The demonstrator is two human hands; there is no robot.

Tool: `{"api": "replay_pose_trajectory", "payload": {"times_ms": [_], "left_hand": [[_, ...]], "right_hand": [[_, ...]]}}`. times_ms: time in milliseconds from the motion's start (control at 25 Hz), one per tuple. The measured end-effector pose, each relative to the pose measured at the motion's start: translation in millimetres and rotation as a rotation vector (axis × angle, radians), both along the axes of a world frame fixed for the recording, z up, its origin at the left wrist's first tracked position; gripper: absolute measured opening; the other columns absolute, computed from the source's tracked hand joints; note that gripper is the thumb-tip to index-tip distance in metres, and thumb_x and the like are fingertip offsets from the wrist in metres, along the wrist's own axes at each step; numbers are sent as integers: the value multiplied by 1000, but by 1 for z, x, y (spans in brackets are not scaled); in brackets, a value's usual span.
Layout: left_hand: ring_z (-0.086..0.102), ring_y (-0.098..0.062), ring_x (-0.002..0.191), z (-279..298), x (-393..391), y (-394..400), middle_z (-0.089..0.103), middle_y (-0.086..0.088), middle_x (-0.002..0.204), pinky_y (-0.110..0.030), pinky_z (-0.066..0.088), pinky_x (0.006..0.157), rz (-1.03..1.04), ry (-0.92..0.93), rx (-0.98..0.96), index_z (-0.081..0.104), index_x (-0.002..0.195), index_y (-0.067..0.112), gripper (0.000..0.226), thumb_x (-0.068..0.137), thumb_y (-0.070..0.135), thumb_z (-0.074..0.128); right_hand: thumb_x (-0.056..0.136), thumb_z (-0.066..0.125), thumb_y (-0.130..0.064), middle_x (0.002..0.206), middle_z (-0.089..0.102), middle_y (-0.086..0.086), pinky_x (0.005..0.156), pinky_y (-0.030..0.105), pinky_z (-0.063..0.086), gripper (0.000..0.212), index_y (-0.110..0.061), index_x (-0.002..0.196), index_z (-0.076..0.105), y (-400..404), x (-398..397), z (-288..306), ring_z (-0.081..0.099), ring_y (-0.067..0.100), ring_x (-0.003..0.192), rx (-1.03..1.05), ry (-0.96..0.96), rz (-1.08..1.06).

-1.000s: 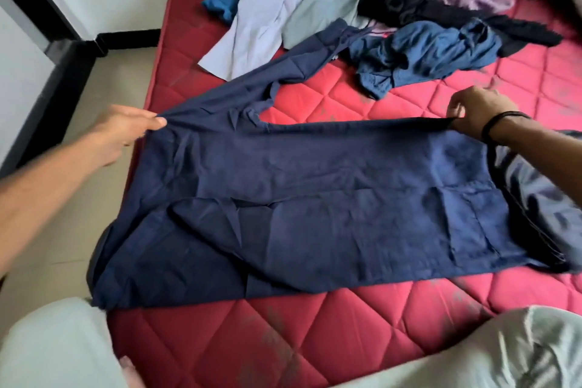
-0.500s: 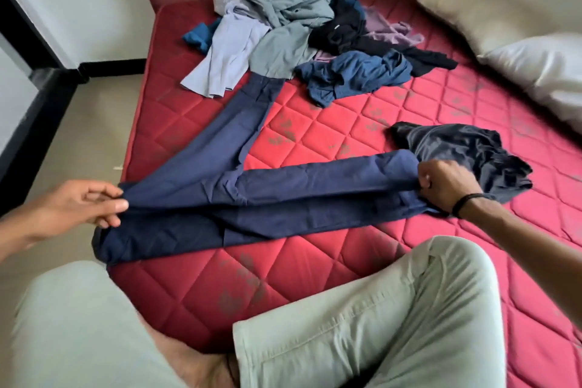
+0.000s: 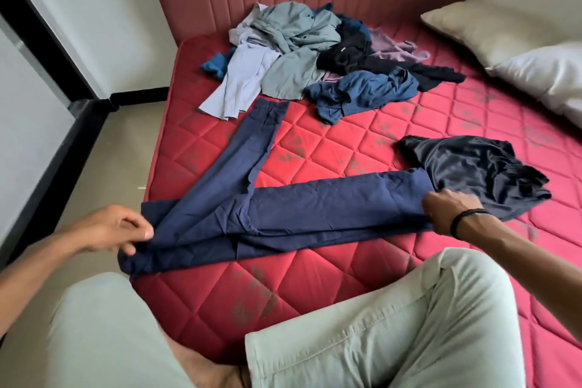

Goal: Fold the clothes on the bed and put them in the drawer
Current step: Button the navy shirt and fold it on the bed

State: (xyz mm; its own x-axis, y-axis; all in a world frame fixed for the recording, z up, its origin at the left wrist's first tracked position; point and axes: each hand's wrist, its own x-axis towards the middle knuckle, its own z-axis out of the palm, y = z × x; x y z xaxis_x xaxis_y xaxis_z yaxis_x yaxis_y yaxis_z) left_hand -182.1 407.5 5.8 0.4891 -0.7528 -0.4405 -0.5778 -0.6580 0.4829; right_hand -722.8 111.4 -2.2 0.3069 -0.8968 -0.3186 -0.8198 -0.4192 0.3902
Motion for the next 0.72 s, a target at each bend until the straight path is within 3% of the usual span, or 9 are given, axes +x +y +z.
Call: {"api": "replay_pose_trajectory", "payload": {"times_ms": [80,160,240,360,440,560,720], "left_hand": [[72,-30,82,-9,-3,-26,76,-8,93,-29,51,73,73,-259,-262,76,99,14,8,96,12,68],[69,-37,101,-32,-14,-52,74,-15,109,-43,52,93,46,-425,-490,74,113,14,19,98,13,62],[60,-44,122,-74,-27,-67,65,-20,132,-55,45,107,-86,-476,-417,66,130,10,36,100,25,53],[34,-41,149,-127,-38,-65,40,-14,161,-61,29,117,-90,-518,-265,45,154,16,50,107,35,47],[25,-35,154,-138,-38,-53,32,-10,166,-58,22,121,-75,-549,-273,36,159,17,57,109,44,40],[20,-28,157,-137,-35,-43,27,-8,168,-50,14,125,-34,-572,-290,31,160,11,77,101,60,20],[19,-27,157,-135,-38,-44,25,-8,168,-30,-3,125,-38,-586,-306,29,160,9,88,99,69,8]], "right_hand": [[95,61,-32,126,68,-1,86,35,51,30,-27,124,63,11,39,11,67,25,117,-155,-57,119],[99,55,-31,122,69,1,83,37,51,24,-24,119,65,26,92,7,68,28,112,-217,-252,212],[101,49,-38,129,63,7,89,44,50,33,-22,126,63,47,146,-20,63,33,118,-139,-464,352],[100,36,-58,162,37,4,114,60,30,60,-32,155,36,73,190,-76,39,30,146,68,-538,608],[102,28,-66,170,19,-2,123,59,15,67,-37,161,20,66,179,-94,19,25,156,133,-582,575],[98,20,-77,172,4,-7,125,58,8,78,-38,163,6,30,132,-98,1,19,159,65,-591,388],[92,8,-82,172,-4,-6,127,52,1,86,-35,163,2,-34,55,-98,-5,17,158,-10,-476,55]]}}
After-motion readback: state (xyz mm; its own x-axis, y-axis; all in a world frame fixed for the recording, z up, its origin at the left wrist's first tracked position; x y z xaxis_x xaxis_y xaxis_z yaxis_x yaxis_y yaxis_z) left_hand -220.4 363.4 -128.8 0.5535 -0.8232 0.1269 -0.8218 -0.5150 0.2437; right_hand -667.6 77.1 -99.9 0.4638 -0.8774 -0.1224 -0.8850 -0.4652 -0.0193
